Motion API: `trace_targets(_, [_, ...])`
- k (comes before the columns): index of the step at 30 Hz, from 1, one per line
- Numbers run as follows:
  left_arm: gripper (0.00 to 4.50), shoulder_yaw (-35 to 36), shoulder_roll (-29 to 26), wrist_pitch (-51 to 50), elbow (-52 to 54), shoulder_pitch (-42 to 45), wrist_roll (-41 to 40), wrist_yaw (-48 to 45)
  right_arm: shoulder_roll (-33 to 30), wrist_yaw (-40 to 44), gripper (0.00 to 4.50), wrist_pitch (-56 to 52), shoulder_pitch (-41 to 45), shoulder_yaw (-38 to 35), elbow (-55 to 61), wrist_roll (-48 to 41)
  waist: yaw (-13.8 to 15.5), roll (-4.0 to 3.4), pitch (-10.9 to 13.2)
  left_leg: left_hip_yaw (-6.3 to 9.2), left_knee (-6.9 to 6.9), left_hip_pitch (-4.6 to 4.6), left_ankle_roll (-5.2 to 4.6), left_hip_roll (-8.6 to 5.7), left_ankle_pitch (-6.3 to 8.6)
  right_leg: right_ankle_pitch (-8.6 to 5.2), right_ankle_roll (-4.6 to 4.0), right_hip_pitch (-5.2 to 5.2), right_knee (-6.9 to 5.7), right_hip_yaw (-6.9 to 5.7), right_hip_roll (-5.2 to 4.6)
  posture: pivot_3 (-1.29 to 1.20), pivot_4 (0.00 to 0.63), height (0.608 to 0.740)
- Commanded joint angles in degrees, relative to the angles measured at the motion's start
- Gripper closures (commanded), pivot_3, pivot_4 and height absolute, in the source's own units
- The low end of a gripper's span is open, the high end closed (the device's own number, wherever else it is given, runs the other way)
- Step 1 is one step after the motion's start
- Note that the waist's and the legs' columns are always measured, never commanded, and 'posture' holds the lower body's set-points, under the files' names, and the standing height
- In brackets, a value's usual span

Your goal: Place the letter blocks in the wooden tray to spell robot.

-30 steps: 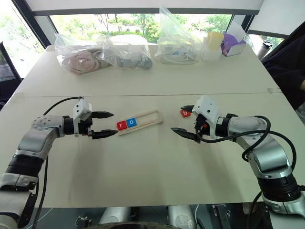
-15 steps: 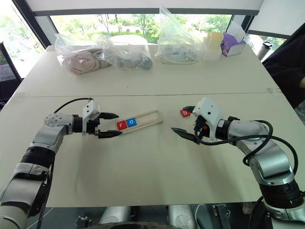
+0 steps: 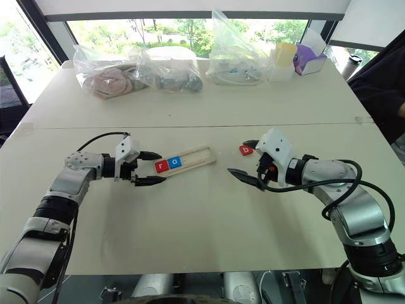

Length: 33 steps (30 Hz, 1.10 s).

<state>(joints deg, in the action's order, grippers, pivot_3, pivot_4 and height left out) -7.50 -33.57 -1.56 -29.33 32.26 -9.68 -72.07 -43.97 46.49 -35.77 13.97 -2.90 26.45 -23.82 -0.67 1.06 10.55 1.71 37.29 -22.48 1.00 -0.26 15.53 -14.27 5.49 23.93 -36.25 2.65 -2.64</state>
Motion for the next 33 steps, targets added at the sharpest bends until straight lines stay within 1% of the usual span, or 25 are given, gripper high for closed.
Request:
trace_targets(1, [0.0,-0.6,0.3,2.8,-2.1,-0.2,2.3,1.7,0.0,-0.2,0.09,1.1,0.8,-0.5,1.9,-0.3,0.0,-0.01,0.0,0.0,0.01,0.01,0.0,0.0,0.0,0.0,0.0,-0.01,0.0,0.0,0.0,0.0,0.15,0.74])
trace_targets(9, [0.0,-1.2,0.2,5.3,-6.1,-0.4,4.1,2.4,-0.1,-0.2,0.09,1.4,1.0,-0.5,1.9,-0.1,0.0,-0.03,-0.1,0.02,0.05,0.25,0.0,0.0,0.0,-0.01,-0.01,-0.29,0.0,-0.01,0.0,0.0,0.15,0.74])
trace_targets(16, [0.0,-1.6,0.0,5.8,-5.6,-2.3,4.1,1.8,-0.1,-0.3,0.09,1.6,1.1,-0.4,1.8,0.0,0.0,-0.07,-0.1,0.02,0.03,0.46,0.0,0.01,0.0,-0.01,-0.01,-0.48,0.0,-0.01,0.01,0.0,0.15,0.74])
trace_targets(17, [0.27,-1.7,-0.1,5.4,-5.2,-2.7,3.9,1.6,-0.1,-0.3,0.02,1.6,1.2,-0.4,1.8,0.0,-0.1,-0.07,-0.1,0.02,0.03,0.46,0.0,0.01,0.0,-0.01,-0.01,-0.48,0.0,-0.01,0.01,0.0,0.15,0.74])
trace_targets(20, [1.21,-1.8,-0.1,5.0,-4.4,-3.2,3.9,1.3,-0.1,-0.3,0.0,1.7,1.3,-0.4,1.6,0.0,0.0,-0.08,-0.1,0.02,0.02,0.47,0.0,0.01,0.0,-0.01,-0.01,-0.48,0.0,-0.01,0.0,0.0,0.15,0.74])
trace_targets(21, [1.36,-1.8,-0.1,4.7,-4.1,-3.3,3.8,1.1,-0.1,-0.3,0.0,1.8,1.4,-0.3,1.5,0.1,-0.1,-0.09,-0.1,0.03,0.02,0.47,0.0,0.02,0.0,-0.01,-0.01,-0.48,0.0,-0.01,0.02,0.0,0.15,0.74])
trace_targets(25, [1.36,-2.2,-0.1,3.8,-2.6,-3.9,3.6,0.1,-0.3,-0.4,0.0,1.9,1.7,-0.4,1.2,0.4,-0.1,-0.1,-0.1,0.02,0.02,0.49,0.0,0.02,0.0,-0.01,-0.01,-0.49,0.0,0.0,0.02,0.0,0.15,0.74])
trace_targets(33, [1.36,-5.1,2.2,1.0,8.4,-6.6,2.1,-2.0,-0.8,-0.3,0.0,1.9,1.9,-1.2,0.9,0.4,0.2,-0.1,-0.1,0.03,-0.04,0.45,-0.01,0.0,0.01,-0.01,0.0,-0.48,0.02,0.0,-0.03,0.0,0.15,0.74])
